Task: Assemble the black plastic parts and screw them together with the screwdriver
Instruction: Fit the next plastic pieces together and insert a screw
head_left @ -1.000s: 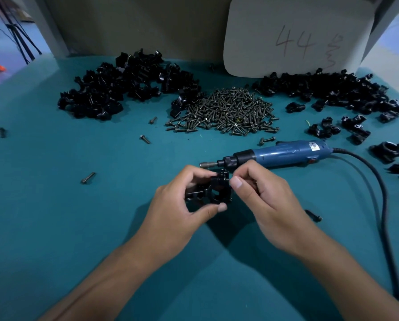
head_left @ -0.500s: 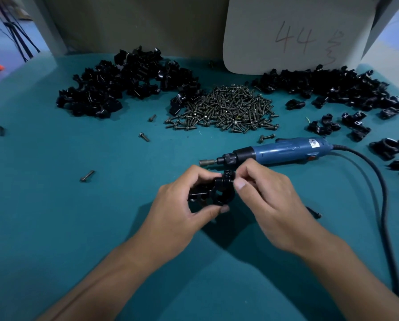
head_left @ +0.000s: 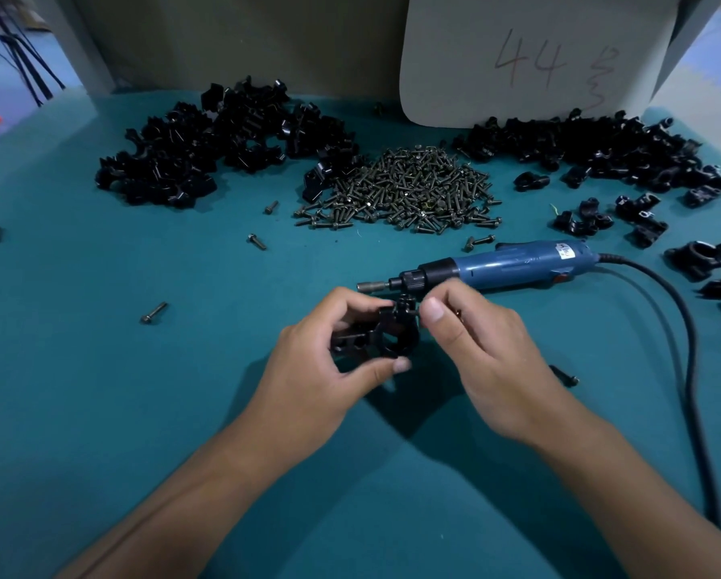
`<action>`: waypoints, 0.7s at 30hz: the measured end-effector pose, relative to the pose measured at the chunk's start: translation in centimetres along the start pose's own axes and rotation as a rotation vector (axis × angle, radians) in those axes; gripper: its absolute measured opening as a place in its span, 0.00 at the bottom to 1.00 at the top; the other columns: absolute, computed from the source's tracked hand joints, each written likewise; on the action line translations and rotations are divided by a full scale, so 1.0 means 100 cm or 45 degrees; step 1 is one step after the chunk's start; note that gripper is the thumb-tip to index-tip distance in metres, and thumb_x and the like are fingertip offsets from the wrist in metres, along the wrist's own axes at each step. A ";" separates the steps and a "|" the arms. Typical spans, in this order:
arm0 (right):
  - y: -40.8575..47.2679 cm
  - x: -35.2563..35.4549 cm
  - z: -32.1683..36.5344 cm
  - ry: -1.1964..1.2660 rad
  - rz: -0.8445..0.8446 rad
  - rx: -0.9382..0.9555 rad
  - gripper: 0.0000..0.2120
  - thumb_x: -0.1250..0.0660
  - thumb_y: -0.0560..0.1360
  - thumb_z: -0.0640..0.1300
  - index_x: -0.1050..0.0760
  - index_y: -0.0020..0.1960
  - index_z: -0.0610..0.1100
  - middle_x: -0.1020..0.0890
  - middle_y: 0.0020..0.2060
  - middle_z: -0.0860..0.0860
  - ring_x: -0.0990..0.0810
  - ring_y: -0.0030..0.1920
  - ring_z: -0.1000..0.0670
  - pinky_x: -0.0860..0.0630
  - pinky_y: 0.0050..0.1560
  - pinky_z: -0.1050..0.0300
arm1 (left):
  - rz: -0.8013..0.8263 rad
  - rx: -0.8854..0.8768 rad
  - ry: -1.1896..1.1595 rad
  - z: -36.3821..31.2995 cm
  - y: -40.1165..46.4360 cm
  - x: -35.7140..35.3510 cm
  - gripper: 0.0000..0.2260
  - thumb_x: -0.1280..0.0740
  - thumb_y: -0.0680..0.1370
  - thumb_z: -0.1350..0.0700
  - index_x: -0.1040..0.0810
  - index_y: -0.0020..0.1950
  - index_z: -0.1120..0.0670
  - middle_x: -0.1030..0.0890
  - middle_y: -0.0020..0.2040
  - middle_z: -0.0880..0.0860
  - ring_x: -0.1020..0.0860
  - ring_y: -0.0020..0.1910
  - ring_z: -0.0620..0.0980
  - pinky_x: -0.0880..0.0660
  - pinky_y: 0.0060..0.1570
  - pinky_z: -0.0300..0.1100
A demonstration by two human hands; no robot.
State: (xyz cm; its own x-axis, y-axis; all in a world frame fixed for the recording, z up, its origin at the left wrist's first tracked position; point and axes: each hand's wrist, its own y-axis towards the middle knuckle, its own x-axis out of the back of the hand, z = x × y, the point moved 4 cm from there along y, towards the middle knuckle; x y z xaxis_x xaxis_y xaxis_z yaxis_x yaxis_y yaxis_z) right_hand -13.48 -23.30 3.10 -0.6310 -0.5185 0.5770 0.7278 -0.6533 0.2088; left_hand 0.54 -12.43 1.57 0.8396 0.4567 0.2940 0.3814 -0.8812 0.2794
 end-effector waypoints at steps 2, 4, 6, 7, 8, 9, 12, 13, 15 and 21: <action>0.000 0.001 -0.002 0.037 0.044 -0.039 0.16 0.41 0.75 0.67 0.28 0.51 0.56 0.32 0.32 0.58 0.32 0.34 0.57 0.36 0.35 0.64 | -0.022 0.027 -0.099 0.001 0.002 0.002 0.17 0.22 0.71 0.48 0.23 0.56 0.45 0.15 0.53 0.42 0.16 0.53 0.44 0.22 0.55 0.38; -0.001 0.000 -0.002 0.040 0.062 -0.034 0.16 0.39 0.74 0.67 0.27 0.53 0.57 0.34 0.32 0.58 0.34 0.34 0.57 0.37 0.35 0.63 | -0.018 0.055 -0.157 0.004 0.002 0.003 0.18 0.23 0.70 0.46 0.23 0.57 0.43 0.15 0.54 0.42 0.17 0.55 0.45 0.23 0.58 0.41; -0.001 -0.002 0.001 0.073 0.048 -0.030 0.15 0.38 0.74 0.65 0.27 0.51 0.56 0.35 0.31 0.58 0.36 0.32 0.56 0.39 0.34 0.60 | 0.013 0.077 -0.169 0.006 0.002 0.003 0.20 0.22 0.69 0.45 0.24 0.58 0.42 0.16 0.55 0.43 0.18 0.58 0.47 0.23 0.61 0.44; 0.000 -0.002 0.002 0.091 0.037 -0.031 0.15 0.38 0.74 0.65 0.27 0.51 0.56 0.35 0.30 0.58 0.36 0.32 0.56 0.39 0.34 0.59 | 0.031 0.090 -0.200 0.006 0.002 0.002 0.21 0.23 0.69 0.45 0.24 0.59 0.42 0.16 0.56 0.43 0.18 0.59 0.47 0.23 0.60 0.42; 0.000 -0.002 0.002 0.105 0.029 -0.033 0.15 0.38 0.74 0.65 0.27 0.50 0.55 0.35 0.30 0.57 0.36 0.32 0.56 0.39 0.34 0.58 | 0.047 0.110 -0.253 0.006 0.001 0.000 0.20 0.24 0.70 0.45 0.24 0.60 0.42 0.16 0.56 0.44 0.18 0.59 0.46 0.23 0.59 0.40; 0.000 -0.002 0.002 0.118 0.023 -0.035 0.14 0.38 0.74 0.64 0.27 0.49 0.54 0.35 0.31 0.57 0.36 0.32 0.56 0.38 0.35 0.57 | 0.060 0.132 -0.304 0.006 0.001 -0.001 0.18 0.26 0.72 0.44 0.24 0.61 0.43 0.16 0.57 0.44 0.18 0.58 0.44 0.23 0.57 0.39; -0.001 -0.002 0.002 0.160 0.041 -0.048 0.15 0.37 0.73 0.63 0.27 0.48 0.52 0.36 0.31 0.57 0.37 0.33 0.54 0.39 0.35 0.56 | 0.054 0.158 -0.345 0.006 0.002 -0.002 0.13 0.30 0.78 0.48 0.24 0.61 0.46 0.16 0.56 0.45 0.19 0.54 0.42 0.23 0.53 0.39; -0.002 -0.002 0.002 0.159 0.051 -0.049 0.15 0.37 0.73 0.63 0.27 0.48 0.52 0.36 0.30 0.57 0.37 0.32 0.54 0.39 0.35 0.57 | 0.050 0.161 -0.343 0.006 0.002 -0.002 0.12 0.30 0.78 0.50 0.24 0.61 0.46 0.17 0.56 0.45 0.19 0.54 0.41 0.24 0.53 0.39; -0.002 -0.003 0.003 0.137 0.055 -0.045 0.15 0.37 0.72 0.63 0.28 0.48 0.52 0.36 0.30 0.58 0.38 0.32 0.55 0.40 0.34 0.59 | 0.051 0.174 -0.347 0.006 0.002 -0.002 0.12 0.31 0.78 0.53 0.23 0.60 0.46 0.16 0.55 0.45 0.19 0.52 0.41 0.23 0.52 0.40; -0.002 -0.002 0.004 0.124 0.036 -0.063 0.13 0.36 0.71 0.62 0.28 0.47 0.53 0.35 0.29 0.59 0.38 0.31 0.56 0.38 0.33 0.62 | 0.079 0.212 -0.403 0.004 0.003 -0.003 0.13 0.28 0.77 0.56 0.23 0.61 0.51 0.16 0.53 0.44 0.19 0.50 0.40 0.23 0.53 0.37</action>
State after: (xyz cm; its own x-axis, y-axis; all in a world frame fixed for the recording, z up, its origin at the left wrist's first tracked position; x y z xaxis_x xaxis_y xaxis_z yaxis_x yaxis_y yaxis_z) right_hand -13.43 -22.83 3.20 -0.6350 -0.5870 0.5022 0.7332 -0.6628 0.1524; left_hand 0.53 -12.89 1.21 0.9314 0.3640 0.0011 0.3617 -0.9258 0.1099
